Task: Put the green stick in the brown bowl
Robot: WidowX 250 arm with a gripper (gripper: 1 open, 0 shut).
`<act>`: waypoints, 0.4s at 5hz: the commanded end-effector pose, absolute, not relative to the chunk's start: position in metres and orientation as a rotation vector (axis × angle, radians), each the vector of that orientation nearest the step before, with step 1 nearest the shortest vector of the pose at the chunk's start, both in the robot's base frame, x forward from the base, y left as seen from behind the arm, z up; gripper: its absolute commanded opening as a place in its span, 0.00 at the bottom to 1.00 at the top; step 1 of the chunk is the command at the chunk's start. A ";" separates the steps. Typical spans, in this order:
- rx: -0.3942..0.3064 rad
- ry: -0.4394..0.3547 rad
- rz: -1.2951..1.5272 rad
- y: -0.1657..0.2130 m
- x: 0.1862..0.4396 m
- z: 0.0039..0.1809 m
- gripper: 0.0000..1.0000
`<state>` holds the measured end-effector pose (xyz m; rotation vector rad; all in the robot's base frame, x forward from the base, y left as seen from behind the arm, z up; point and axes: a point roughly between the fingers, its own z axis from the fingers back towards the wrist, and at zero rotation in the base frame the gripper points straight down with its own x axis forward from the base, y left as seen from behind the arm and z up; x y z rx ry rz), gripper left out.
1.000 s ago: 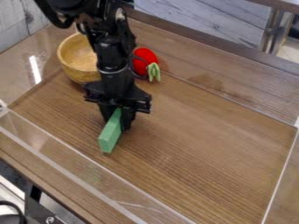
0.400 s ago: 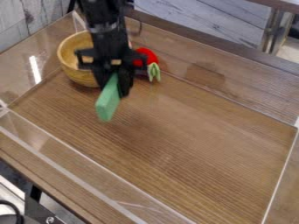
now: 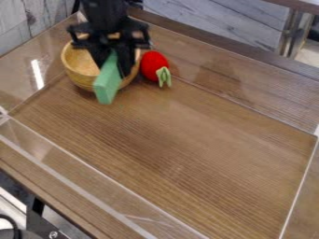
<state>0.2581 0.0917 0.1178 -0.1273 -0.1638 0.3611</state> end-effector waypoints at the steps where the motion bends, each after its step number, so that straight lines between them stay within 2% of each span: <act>1: -0.127 -0.252 0.346 0.106 0.262 0.149 0.00; 2: -0.133 -0.272 0.431 0.109 0.262 0.151 0.00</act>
